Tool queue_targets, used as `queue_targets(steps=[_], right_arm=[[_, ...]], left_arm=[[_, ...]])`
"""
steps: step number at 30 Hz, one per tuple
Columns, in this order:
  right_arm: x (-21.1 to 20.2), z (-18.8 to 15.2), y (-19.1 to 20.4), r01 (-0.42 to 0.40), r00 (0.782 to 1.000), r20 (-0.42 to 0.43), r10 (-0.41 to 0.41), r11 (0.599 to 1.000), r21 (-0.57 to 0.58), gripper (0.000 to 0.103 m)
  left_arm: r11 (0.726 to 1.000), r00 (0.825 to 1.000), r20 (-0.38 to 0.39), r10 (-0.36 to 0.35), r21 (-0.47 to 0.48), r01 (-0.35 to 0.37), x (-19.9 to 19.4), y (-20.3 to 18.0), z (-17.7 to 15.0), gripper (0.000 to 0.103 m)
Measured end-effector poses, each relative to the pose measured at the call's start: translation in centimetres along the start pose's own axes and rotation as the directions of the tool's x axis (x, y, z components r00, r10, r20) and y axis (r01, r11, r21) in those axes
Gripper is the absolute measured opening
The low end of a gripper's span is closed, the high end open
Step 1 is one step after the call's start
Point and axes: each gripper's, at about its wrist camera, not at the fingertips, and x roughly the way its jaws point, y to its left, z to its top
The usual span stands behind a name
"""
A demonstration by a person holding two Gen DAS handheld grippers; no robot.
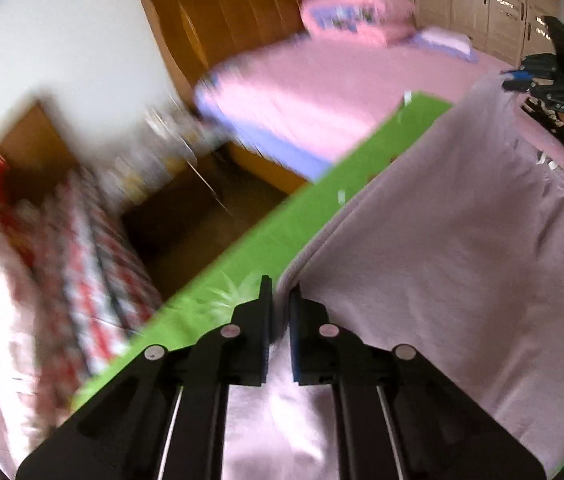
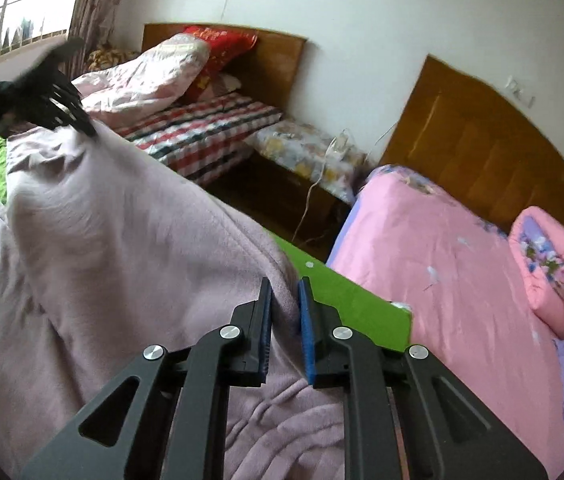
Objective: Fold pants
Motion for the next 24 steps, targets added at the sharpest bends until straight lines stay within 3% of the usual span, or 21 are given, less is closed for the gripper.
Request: queue_targets(steps=[2, 4, 6, 8, 11, 14, 17, 20, 21, 22, 23, 24], right_arm=[[-4.5, -0.6, 0.9, 0.018, 0.997, 0.076, -0.018, 1.0, -0.005, 0.014], [-8.6, -1.8, 2.1, 0.02, 0.991, 0.135, -0.018, 1.0, -0.014, 0.014], [-12.7, -4.1, 3.8, 0.017, 0.986, 0.168, -0.014, 1.0, -0.015, 0.014], [-15.0, -7.0, 5.7, 0.009, 0.987, 0.161, -0.006, 1.0, -0.017, 0.014], [-16.1, -12.8, 8.8, -0.012, 0.997, 0.081, 0.011, 1.0, 0.017, 0.014], [-14.7, -17.3, 10.5, -0.047, 0.999, 0.004, 0.047, 0.995, 0.091, 0.015], [-13.9, -19.7, 12.3, -0.05, 0.998, -0.033, 0.054, 0.992, 0.116, 0.015], [-14.2, -20.4, 12.5, -0.047, 0.999, -0.016, 0.051, 0.981, 0.188, 0.018], [-14.3, -20.4, 12.3, -0.059, 0.998, -0.022, 0.064, 0.976, 0.21, 0.021], [-14.8, -20.5, 12.4, -0.055, 0.998, -0.024, 0.062, 0.975, 0.214, 0.03], [-15.4, -20.5, 12.7, -0.045, 0.999, -0.021, 0.05, 0.976, 0.215, 0.047], [-16.5, -20.9, 12.9, -0.042, 0.999, -0.007, 0.045, 0.972, 0.232, 0.059]], left_arm=[[0.993, 0.989, 0.109, 0.1, 0.055, -0.107, -6.4, -3.3, -0.5, 0.008], [0.976, 0.965, 0.197, 0.171, 0.101, -0.193, -12.2, -7.5, -2.1, 0.008], [0.96, 0.946, 0.254, 0.201, 0.138, -0.242, -16.6, -12.3, -4.8, 0.008], [0.954, 0.94, 0.269, 0.208, 0.158, -0.256, -18.6, -16.3, -7.2, 0.008], [0.959, 0.949, 0.251, 0.192, 0.159, -0.236, -18.7, -22.8, -11.9, 0.008], [0.977, 0.977, 0.155, 0.148, 0.129, -0.169, -15.7, -26.0, -15.7, 0.008], [0.99, 0.992, 0.072, 0.106, 0.088, -0.112, -12.0, -27.4, -18.0, 0.008], [0.998, 0.996, 0.055, 0.064, 0.014, -0.065, -10.4, -26.7, -18.7, 0.012], [0.999, 0.997, 0.055, 0.053, -0.009, -0.052, -10.3, -26.4, -18.6, 0.016], [0.998, 0.996, 0.065, 0.058, -0.031, -0.057, -10.6, -26.3, -18.5, 0.036], [0.997, 0.996, 0.072, 0.056, -0.048, -0.052, -11.0, -26.6, -18.3, 0.054], [0.997, 0.995, 0.084, 0.05, -0.064, -0.045, -11.7, -26.6, -18.2, 0.085]])
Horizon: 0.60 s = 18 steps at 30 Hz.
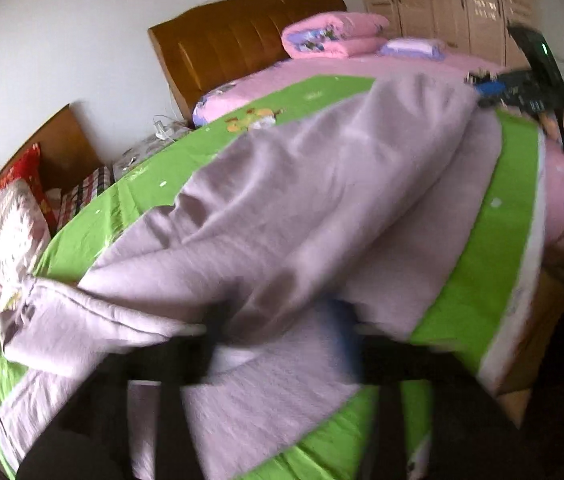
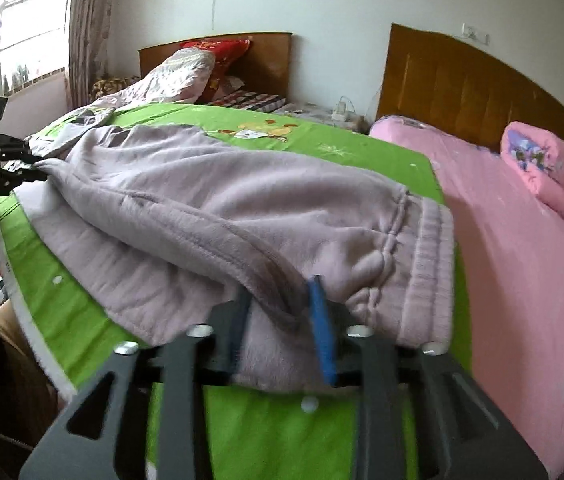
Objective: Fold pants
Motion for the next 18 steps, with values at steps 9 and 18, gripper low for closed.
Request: queue_targets(steps=[9, 18], right_arm=[[-3.8, -5.4, -1.3, -0.124, 0.989, 0.133, 0.069, 0.879, 0.46, 0.055], [1.1, -6.2, -5.3, -0.263, 0.965, 0.216, 0.152, 0.606, 0.751, 0.055]], left_arm=[[0.891, 0.977, 0.209, 0.029, -0.448, 0.069, -6.2, 2.4, -2.5, 0.101], [0.697, 0.973, 0.226, -0.039, -0.691, 0.189, -6.6, 4.8, -7.2, 0.101]])
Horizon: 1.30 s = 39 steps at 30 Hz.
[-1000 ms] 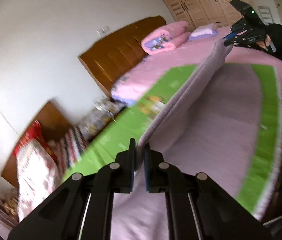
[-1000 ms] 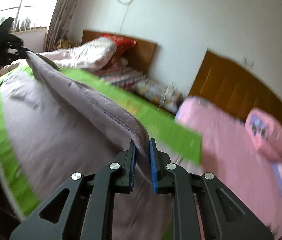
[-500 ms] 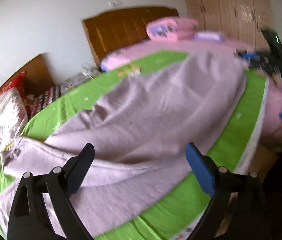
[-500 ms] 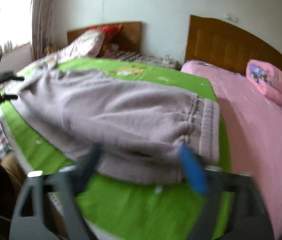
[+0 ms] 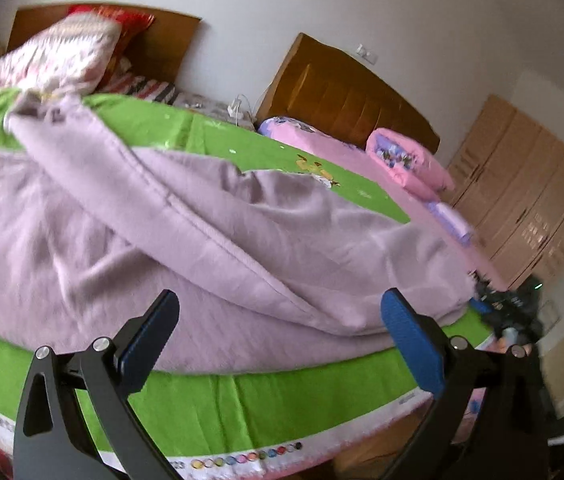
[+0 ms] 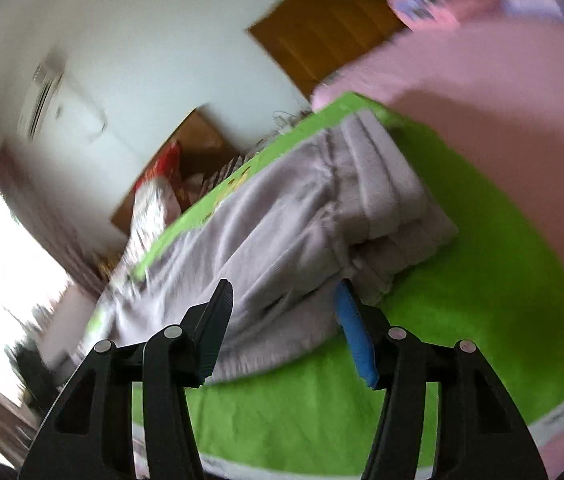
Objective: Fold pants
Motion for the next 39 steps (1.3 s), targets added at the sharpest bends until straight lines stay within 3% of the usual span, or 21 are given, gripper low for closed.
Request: queue_targets(steps=[6, 10, 15, 17, 19, 20, 22, 26, 28, 30, 33, 36, 38, 39], right_arm=[[0.4, 0.5, 0.2, 0.013, 1.0, 0.005, -0.013, 1.0, -0.005, 0.054], [0.0, 1.0, 1.2, 0.038, 0.999, 0.023, -0.037, 0.999, -0.036, 0.048], [0.9, 0.3, 1.4, 0.109, 0.994, -0.007, -0.11, 0.99, -0.086, 0.045], [0.9, 0.2, 1.5, 0.115, 0.993, -0.003, -0.116, 0.989, -0.097, 0.045], [1.0, 0.2, 1.5, 0.13, 0.991, 0.001, -0.131, 0.986, -0.104, 0.04], [1.1, 0.2, 1.5, 0.142, 0.99, 0.004, -0.142, 0.984, -0.104, 0.034], [1.1, 0.1, 1.2, 0.158, 0.987, 0.015, -0.157, 0.982, -0.104, 0.024], [0.8, 0.5, 2.2, 0.144, 0.99, 0.034, -0.14, 0.981, -0.128, 0.016], [0.1, 0.9, 3.2, 0.116, 0.992, 0.068, -0.107, 0.983, -0.144, 0.015], [-0.7, 1.2, 4.4, 0.077, 0.994, 0.095, -0.061, 0.981, -0.178, 0.015], [-0.6, 0.2, 4.6, 0.117, 0.992, 0.075, -0.103, 0.969, -0.217, 0.015], [0.4, -1.5, 2.2, 0.191, 0.981, 0.019, -0.192, 0.962, -0.196, 0.014], [0.6, -1.8, 1.2, 0.162, 0.987, 0.017, -0.162, 0.973, -0.166, 0.013], [0.5, -1.6, 1.2, 0.16, 0.987, 0.018, -0.159, 0.974, -0.159, 0.012]], left_arm=[[0.995, 0.997, -0.053, -0.062, -0.081, 0.057, 1.0, -0.3, 0.3, 0.101], [0.982, 0.989, -0.132, -0.066, -0.186, 0.041, 3.1, -0.2, 1.2, 0.101], [0.975, 0.976, -0.219, 0.003, -0.214, -0.051, 6.0, -0.5, 1.8, 0.099], [0.963, 0.966, -0.254, 0.044, -0.245, -0.108, 7.1, 0.0, 1.9, 0.086], [0.954, 0.956, -0.269, 0.12, -0.237, -0.186, 7.8, 0.7, 2.1, 0.037], [0.952, 0.953, -0.27, 0.137, -0.23, -0.202, 8.0, 0.9, 2.2, 0.025], [0.956, 0.958, -0.263, 0.112, -0.236, -0.176, 7.9, 1.3, 2.1, 0.013], [0.979, 0.994, -0.105, 0.038, -0.197, -0.058, 4.8, 0.6, 3.7, 0.009], [0.99, 1.0, 0.014, 0.006, -0.142, -0.004, 2.4, -0.2, 5.2, 0.009], [0.995, 0.996, 0.081, 0.024, -0.094, -0.016, 0.8, -0.8, 6.0, 0.009], [0.994, 0.997, 0.055, 0.047, -0.1, -0.041, 0.7, -0.1, 4.8, 0.009], [0.986, 0.997, -0.064, 0.051, -0.157, -0.061, 2.8, 1.9, 1.0, 0.009], [0.983, 0.99, -0.122, 0.07, -0.163, -0.09, 4.3, 3.1, -1.0, 0.01], [0.986, 0.994, -0.091, 0.06, -0.152, -0.074, 4.1, 3.3, -1.2, 0.012]])
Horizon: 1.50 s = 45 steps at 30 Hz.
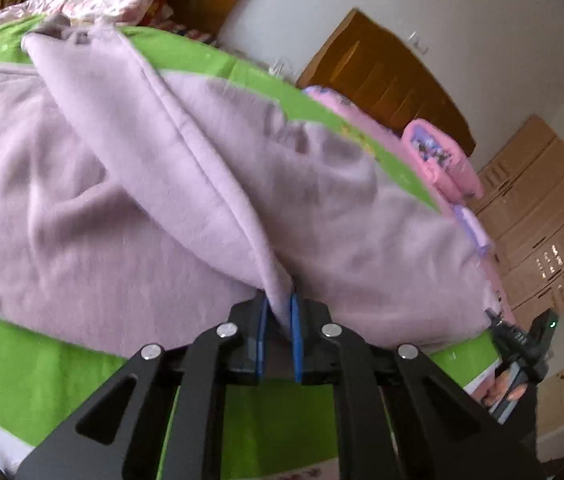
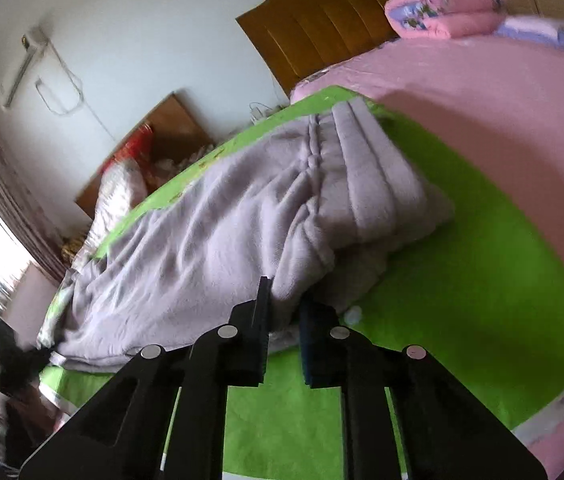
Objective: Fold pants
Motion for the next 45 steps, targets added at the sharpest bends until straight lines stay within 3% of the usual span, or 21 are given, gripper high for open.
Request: queue_targets(steps=[3, 6, 10, 12, 17, 21, 23, 25, 27, 28, 29, 30, 31, 34, 36, 38, 40, 41, 43, 45], right_arm=[[-0.8, 0.7, 1.3, 0.012, 1.0, 0.029, -0.011, 0.999, -0.036, 0.012], [-1.9, 1.0, 1.9, 0.001, 0.998, 0.056, 0.002, 0.999, -0.042, 0.012], [-0.1, -0.2, -0.1, 0.014, 1.0, -0.01, -0.014, 1.0, 0.016, 0.012], [-0.2, -0.3, -0.5, -0.012, 1.0, 0.007, 0.012, 0.999, 0.047, 0.012], [-1.5, 0.6, 1.7, 0.033, 0.998, 0.053, -0.032, 0.999, -0.031, 0.012], [-0.1, 0.0, 0.7, 0.069, 0.998, -0.012, -0.069, 0.998, -0.013, 0.012], [-0.3, -0.2, 0.1, 0.052, 0.999, -0.002, -0.052, 0.999, 0.013, 0.009], [-0.6, 0.2, 0.3, 0.041, 0.999, -0.014, -0.041, 0.999, 0.005, 0.016], [-1.1, 0.4, 1.0, 0.073, 0.997, -0.007, -0.073, 0.997, -0.027, 0.029], [-1.6, 0.4, 1.3, 0.102, 0.995, 0.006, -0.102, 0.994, -0.033, 0.041], [-2.4, 0.3, 1.9, 0.163, 0.986, 0.048, -0.161, 0.986, -0.036, 0.046], [-3.6, 0.3, 2.6, 0.213, 0.972, 0.107, -0.207, 0.976, -0.046, 0.046], [-4.3, 0.2, 3.3, 0.21, 0.971, 0.132, -0.2, 0.976, -0.063, 0.046], [-5.0, -0.4, 6.6, 0.077, 0.99, 0.127, -0.06, 0.988, -0.131, 0.046], [-4.2, -1.3, 9.6, 0.018, 0.996, 0.091, 0.004, 0.97, -0.244, 0.046], [-2.7, -2.0, 11.7, -0.023, 0.999, 0.039, 0.038, 0.944, -0.329, 0.046], [-0.1, -2.7, 13.7, -0.048, 0.999, -0.033, 0.037, 0.916, -0.398, 0.046], [1.1, -3.1, 14.4, -0.045, 0.998, -0.057, 0.022, 0.901, -0.431, 0.046], [2.5, -4.2, 15.1, -0.057, 0.995, -0.103, 0.011, 0.888, -0.456, 0.046], [2.9, -5.4, 16.2, -0.141, 0.985, -0.16, 0.069, 0.856, -0.497, 0.046]], left_arm=[[1.0, 1.0, 0.01, -0.011, -0.012, 0.012, -0.2, 0.0, 0.6, 0.012], [0.999, 0.999, 0.05, 0.007, 0.042, -0.009, -1.4, -1.5, 1.1, 0.012], [0.999, 0.999, 0.008, 0.033, 0.011, -0.033, -0.4, -0.4, 0.4, 0.012], [0.999, 0.999, -0.009, 0.035, 0.01, -0.035, 0.1, -0.4, -0.2, 0.013], [0.998, 0.999, 0.011, 0.038, 0.058, -0.038, -0.8, -1.4, -0.3, 0.017], [0.996, 0.999, -0.004, 0.052, 0.071, -0.052, -0.4, -1.2, -0.7, 0.019], [0.996, 0.999, -0.003, 0.041, 0.073, -0.04, -0.5, -1.4, -0.7, 0.026], [0.994, 1.0, -0.002, 0.022, 0.104, -0.022, -1.2, -1.8, -0.7, 0.064], [0.989, 0.999, 0.02, 0.037, 0.145, -0.04, -1.8, -2.3, -0.8, 0.076], [0.986, 0.999, 0.02, 0.047, 0.157, -0.05, -2.0, -2.4, -0.9, 0.076], [0.985, 0.998, 0.022, 0.055, 0.16, -0.058, -2.2, -2.4, -0.9, 0.076], [0.987, 0.998, 0.029, 0.049, 0.155, -0.053, -2.5, -2.4, -0.9, 0.076], [0.991, 0.999, 0.03, 0.018, 0.132, -0.022, -2.8, -2.2, -0.8, 0.076], [0.998, 0.999, -0.002, -0.055, 0.044, 0.055, -2.7, -1.8, -0.2, 0.076], [0.998, 0.998, -0.012, -0.065, 0.02, 0.065, -2.5, -2.1, 0.0, 0.075], [0.999, 0.999, -0.034, -0.025, 0.02, 0.026, -1.8, -2.8, 0.3, 0.064], [0.998, 0.996, -0.073, 0.053, 0.042, -0.05, -0.6, -3.3, 0.6, 0.029], [0.995, 0.993, -0.082, 0.088, 0.048, -0.085, -0.2, -3.3, 0.7, 0.025], [0.996, 0.992, -0.09, 0.086, 0.029, -0.084, -0.1, -2.8, 0.8, 0.022], [0.997, 0.992, -0.1, 0.074, -0.002, -0.074, -0.2, -2.3, 1.0, 0.019]])
